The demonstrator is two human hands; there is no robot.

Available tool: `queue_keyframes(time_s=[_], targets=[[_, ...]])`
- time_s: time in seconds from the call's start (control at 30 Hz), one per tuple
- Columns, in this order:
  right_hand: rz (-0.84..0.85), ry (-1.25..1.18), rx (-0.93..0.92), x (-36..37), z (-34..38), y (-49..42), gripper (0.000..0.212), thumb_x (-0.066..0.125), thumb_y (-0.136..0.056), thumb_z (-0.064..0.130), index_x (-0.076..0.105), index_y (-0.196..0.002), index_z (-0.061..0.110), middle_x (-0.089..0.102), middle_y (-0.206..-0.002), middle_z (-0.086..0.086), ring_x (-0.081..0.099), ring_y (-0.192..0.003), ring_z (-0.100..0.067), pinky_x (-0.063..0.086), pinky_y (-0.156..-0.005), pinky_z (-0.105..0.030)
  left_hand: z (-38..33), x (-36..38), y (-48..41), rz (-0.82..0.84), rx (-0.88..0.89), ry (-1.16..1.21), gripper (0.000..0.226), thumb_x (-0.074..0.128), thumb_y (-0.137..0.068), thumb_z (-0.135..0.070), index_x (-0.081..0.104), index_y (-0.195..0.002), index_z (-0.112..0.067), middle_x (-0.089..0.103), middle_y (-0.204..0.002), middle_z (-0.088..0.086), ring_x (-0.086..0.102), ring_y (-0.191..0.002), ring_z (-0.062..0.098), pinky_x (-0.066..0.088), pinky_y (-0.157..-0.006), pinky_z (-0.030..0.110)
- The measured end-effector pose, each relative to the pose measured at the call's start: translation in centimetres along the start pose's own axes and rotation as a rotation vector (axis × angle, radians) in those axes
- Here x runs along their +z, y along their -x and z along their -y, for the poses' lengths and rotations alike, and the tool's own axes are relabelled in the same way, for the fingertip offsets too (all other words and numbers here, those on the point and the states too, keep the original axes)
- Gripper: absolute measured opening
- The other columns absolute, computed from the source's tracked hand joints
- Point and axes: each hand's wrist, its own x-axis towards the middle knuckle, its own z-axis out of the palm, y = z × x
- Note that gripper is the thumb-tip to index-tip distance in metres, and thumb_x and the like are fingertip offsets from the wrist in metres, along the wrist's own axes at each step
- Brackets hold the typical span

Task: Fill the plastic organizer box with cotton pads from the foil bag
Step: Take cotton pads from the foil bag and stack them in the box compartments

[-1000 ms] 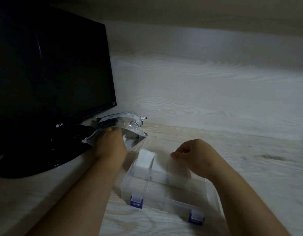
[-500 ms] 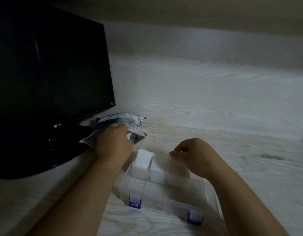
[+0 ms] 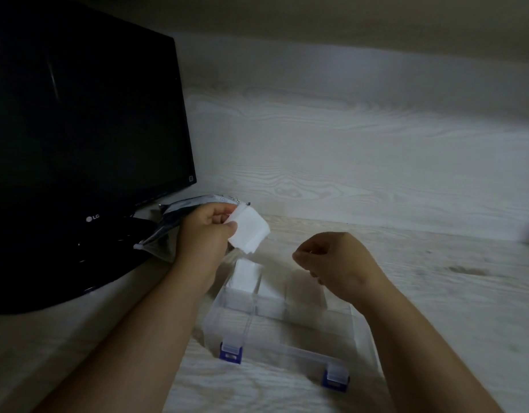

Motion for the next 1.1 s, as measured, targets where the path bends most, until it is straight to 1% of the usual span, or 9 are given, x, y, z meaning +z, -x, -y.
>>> queue_keyframes(time_s=[0.13,0.23,0.33,0.5,0.63,0.77,0.9,0.97,1.1], targets=[[0.027,-0.375,0.068,0.5,0.4,0.2,0.011,0.068,-0.089,0.027,0.072,-0.09,0.017,0.074,-0.08,-0.004,0.072,-0.074,-0.019,0.061,-0.076,-0.035,0.1,1.0,0.6,0.098,-0.08,0.112,0.035,0.054,-0.089,0.01,0.069,-0.11,-0.013,0.071,-0.103,0.007,0.068,-0.094,0.024,0.055,-0.078,0.036],[0.062,-0.569,0.118,0.9,0.8,0.3,0.013,0.066,-0.091,0.021,0.072,-0.092,0.01,0.074,-0.087,-0.011,0.073,-0.081,-0.024,0.061,-0.077,-0.038,0.2,1.7,1.3,0.177,-0.092,0.1,0.03,0.054,-0.089,0.01,0.07,-0.106,-0.01,0.073,-0.097,0.01,0.07,-0.089,0.026,0.058,-0.081,0.038],[0.047,-0.623,0.138,1.0,0.9,0.2,0.017,0.068,-0.091,0.018,0.071,-0.098,0.003,0.073,-0.088,-0.016,0.073,-0.081,-0.026,0.061,-0.076,-0.039,0.1,2.0,1.6,0.243,-0.063,0.06,0.028,0.056,-0.088,0.01,0.071,-0.1,-0.011,0.074,-0.089,0.006,0.07,-0.087,0.024,0.058,-0.081,0.037],[0.015,-0.556,0.147,0.9,0.9,0.1,0.013,0.072,-0.086,0.018,0.068,-0.097,0.012,0.073,-0.09,-0.009,0.072,-0.083,-0.022,0.061,-0.076,-0.037,-0.1,2.0,1.9,0.311,-0.056,0.035,0.023,0.059,-0.086,0.01,0.065,-0.101,-0.006,0.072,-0.096,0.014,0.069,-0.09,0.03,0.056,-0.081,0.044],[0.074,-0.654,0.167,0.7,1.0,0.3,0.025,0.074,-0.085,0.018,0.061,-0.106,0.013,0.073,-0.093,-0.01,0.074,-0.082,-0.024,0.061,-0.078,-0.04,0.1,1.8,1.8,0.335,-0.063,-0.001,0.031,0.061,-0.085,0.01,0.052,-0.103,-0.013,0.071,-0.098,0.016,0.069,-0.088,0.032,0.056,-0.078,0.046],[0.063,-0.591,0.165,0.7,1.0,0.3,0.04,0.078,-0.079,0.009,0.054,-0.109,0.016,0.071,-0.096,-0.01,0.073,-0.077,-0.023,0.061,-0.068,-0.034,0.3,1.7,1.7,0.389,-0.086,0.054,0.044,0.062,-0.082,0.013,0.054,-0.108,-0.02,0.07,-0.092,0.014,0.067,-0.081,0.026,0.056,-0.07,0.04],[0.014,-0.406,0.087,0.5,0.8,0.2,0.016,0.07,-0.085,0.01,0.066,-0.101,0.015,0.071,-0.087,-0.004,0.067,-0.068,-0.011,0.058,-0.064,-0.028,0.0,1.5,1.7,0.42,-0.055,-0.046,0.047,0.063,-0.081,0.011,0.058,-0.109,-0.027,0.072,-0.081,0.001,0.064,-0.067,0.012,0.047,-0.057,0.026],[0.003,-0.277,0.021,0.4,0.6,0.1,0.014,0.063,-0.09,0.014,0.071,-0.099,0.021,0.071,-0.085,0.004,0.064,-0.07,-0.007,0.054,-0.061,-0.023,-0.2,1.3,1.8,0.423,-0.031,-0.112,0.047,0.064,-0.082,0.006,0.06,-0.11,-0.031,0.071,-0.084,-0.003,0.059,-0.06,0.007,0.039,-0.053,0.025],[0.032,-0.039,-0.113,0.2,0.1,-0.1,0.023,0.055,-0.095,0.018,0.072,-0.109,0.026,0.069,-0.092,0.015,0.061,-0.076,0.001,0.044,-0.063,-0.008,-0.6,1.1,2.1,0.408,-0.039,-0.126,0.018,0.063,-0.09,-0.017,0.068,-0.106,-0.025,0.064,-0.076,-0.004,0.052,-0.054,0.008,0.034,-0.045,0.022]])
